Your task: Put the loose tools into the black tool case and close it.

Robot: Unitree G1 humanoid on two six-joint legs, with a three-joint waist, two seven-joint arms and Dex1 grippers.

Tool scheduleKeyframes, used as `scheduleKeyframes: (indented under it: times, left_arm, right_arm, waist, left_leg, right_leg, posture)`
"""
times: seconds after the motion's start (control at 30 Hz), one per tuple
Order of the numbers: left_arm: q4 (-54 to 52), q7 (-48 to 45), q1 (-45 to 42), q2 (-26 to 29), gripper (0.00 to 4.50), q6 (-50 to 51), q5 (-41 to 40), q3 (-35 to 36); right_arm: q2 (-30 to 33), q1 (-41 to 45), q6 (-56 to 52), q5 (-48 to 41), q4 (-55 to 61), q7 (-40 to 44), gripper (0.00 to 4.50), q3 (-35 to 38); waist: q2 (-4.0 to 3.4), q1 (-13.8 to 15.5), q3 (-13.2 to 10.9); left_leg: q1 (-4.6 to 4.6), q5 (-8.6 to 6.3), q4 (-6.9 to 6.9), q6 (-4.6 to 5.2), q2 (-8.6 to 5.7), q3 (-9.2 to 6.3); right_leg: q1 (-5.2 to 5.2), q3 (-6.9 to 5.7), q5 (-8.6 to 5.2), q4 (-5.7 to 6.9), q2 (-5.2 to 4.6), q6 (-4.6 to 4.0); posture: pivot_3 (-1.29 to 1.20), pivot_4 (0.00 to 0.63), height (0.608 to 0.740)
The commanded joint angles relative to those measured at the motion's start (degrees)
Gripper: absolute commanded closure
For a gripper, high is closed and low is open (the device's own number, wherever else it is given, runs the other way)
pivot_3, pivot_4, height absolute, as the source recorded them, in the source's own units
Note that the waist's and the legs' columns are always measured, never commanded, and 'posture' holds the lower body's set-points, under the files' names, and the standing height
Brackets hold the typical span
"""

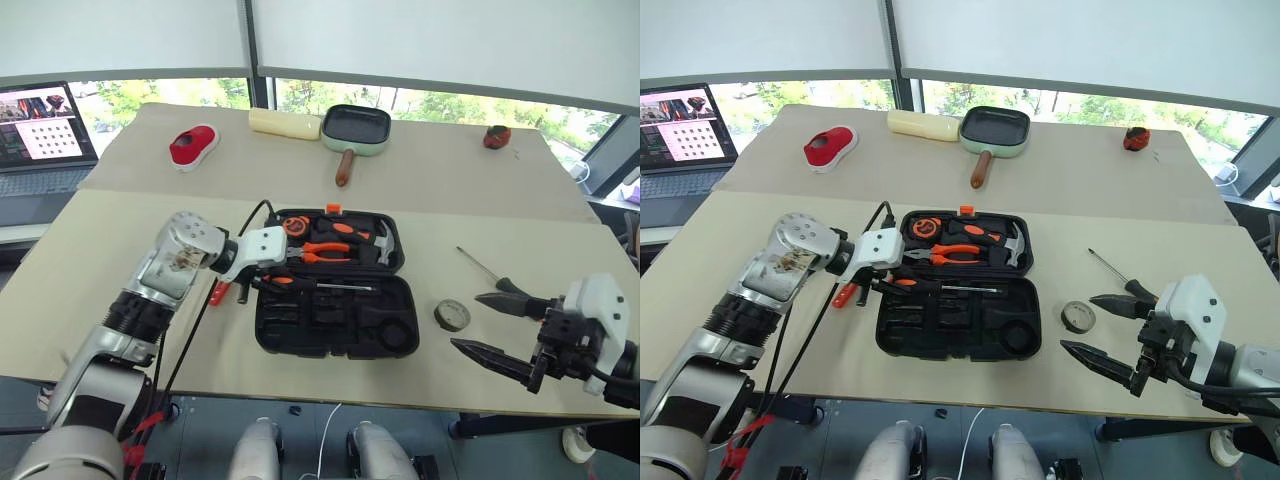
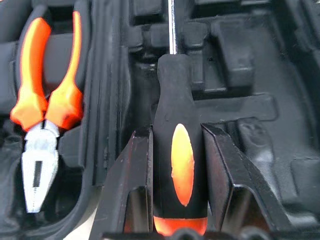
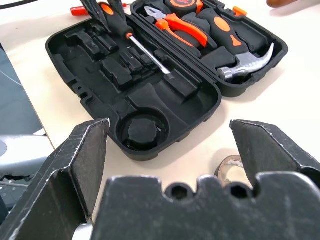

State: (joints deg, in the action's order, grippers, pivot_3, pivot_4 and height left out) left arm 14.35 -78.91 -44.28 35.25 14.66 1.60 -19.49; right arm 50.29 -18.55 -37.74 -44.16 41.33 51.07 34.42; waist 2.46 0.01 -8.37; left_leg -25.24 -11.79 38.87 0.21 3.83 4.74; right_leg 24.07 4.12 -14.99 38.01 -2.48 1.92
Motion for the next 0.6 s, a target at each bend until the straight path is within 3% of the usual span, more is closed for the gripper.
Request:
scheduleKeyframes:
  times: [0.03, 0.37, 0.43, 0.6]
  left_arm:
    - [0.8, 3.1, -1.9, -1.8, 3.62, 0.2, 1.4, -0.5]
    - [5.1, 1.7, -4.3, -3.2, 3.62, -3.3, 1.3, -1.6]
    - [4.7, 0.5, -5.3, -2.8, 2.62, -3.4, 0.4, -0.9]
    - [3.4, -0.4, -7.8, -2.9, 0.94, -2.6, -2.7, 1.8]
  right_arm:
    - [-0.5, -0.3, -0.8, -2.5, 2.3, -1.7, 0.0, 3.4]
    - [-1.5, -2.6, -0.6, -3.8, 4.5, -4.0, 0.0, 3.8]
    - [-1.6, -2.5, -0.5, -3.8, 4.6, -4.2, 0.0, 3.6]
    - [-1.6, -2.2, -0.4, -4.0, 4.4, -4.7, 0.0, 2.8]
  waist:
    - [0.0, 0.2, 0.0]
    - [0.0, 0.5, 0.0]
    - [0.0, 0.6, 0.0]
    - [0.01, 0.6, 0.0]
  left_leg:
    - [0.0, 0.0, 0.01, 0.0, -0.01, 0.0]
    - [0.0, 0.0, 0.01, 0.0, -0.01, -0.02]
    - [0.0, 0.0, 0.02, 0.0, -0.01, -0.02]
    - [-0.01, 0.0, 0.03, 0.0, -0.01, -0.03]
  right_leg:
    - [-0.01, 0.0, 0.0, -0.01, -0.01, 0.0]
    - [-0.01, 0.0, 0.0, 0.0, 0.0, 0.0]
    - [-0.01, 0.0, 0.0, 0.0, 0.0, 0.0]
    - [-0.01, 0.0, 0.0, -0.01, 0.0, 0.0]
  posture:
    - [0.0, 0.15, 0.74]
    - [0.0, 0.15, 0.74]
    - [0.0, 0.15, 0.74]
    - [0.0, 0.15, 0.74]
